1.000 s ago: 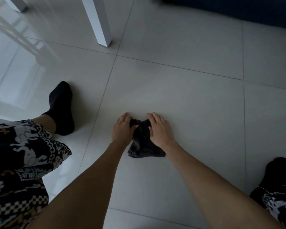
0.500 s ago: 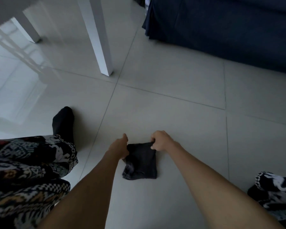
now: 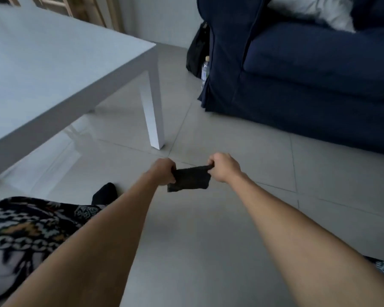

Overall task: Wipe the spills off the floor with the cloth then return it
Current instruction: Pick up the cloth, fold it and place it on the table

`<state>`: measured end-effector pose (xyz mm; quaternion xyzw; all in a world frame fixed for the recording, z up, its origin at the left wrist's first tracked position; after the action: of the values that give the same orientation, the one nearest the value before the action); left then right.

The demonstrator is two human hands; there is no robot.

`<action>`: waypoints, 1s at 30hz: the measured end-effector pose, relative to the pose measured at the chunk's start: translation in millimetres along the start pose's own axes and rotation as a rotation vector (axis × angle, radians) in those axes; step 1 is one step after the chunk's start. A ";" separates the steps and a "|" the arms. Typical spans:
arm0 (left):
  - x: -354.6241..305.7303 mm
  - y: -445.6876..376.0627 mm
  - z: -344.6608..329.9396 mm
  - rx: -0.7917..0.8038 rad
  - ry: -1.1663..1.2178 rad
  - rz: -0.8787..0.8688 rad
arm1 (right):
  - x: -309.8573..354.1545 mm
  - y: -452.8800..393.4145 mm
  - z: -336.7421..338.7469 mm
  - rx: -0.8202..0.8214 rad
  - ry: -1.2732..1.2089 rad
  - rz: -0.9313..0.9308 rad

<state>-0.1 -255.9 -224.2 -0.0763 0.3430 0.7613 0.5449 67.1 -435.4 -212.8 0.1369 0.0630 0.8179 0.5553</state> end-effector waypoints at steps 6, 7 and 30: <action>-24.9 26.5 100.7 -0.263 0.107 -0.126 | 34.7 -5.0 91.4 -0.296 -0.014 0.028; -26.7 33.5 114.9 -0.296 0.121 -0.145 | 41.3 -4.0 104.9 -0.336 -0.021 0.036; 5.2 178.0 220.2 -0.601 0.252 -0.316 | 148.0 29.4 198.8 -0.654 -0.474 0.370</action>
<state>-102.4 -148.9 17.2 -0.3784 0.1522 0.7192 0.5625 48.1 -319.2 7.3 0.1469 -0.3535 0.8265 0.4127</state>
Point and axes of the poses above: each hand's wrist, its own y-axis away from the middle knuckle, its own z-axis out of the back of the hand, x = y × z, the point moved 1 cm from there along -y, towards the middle knuckle, and after that the axes turned 11 degrees about y, right-handed, at the moved point
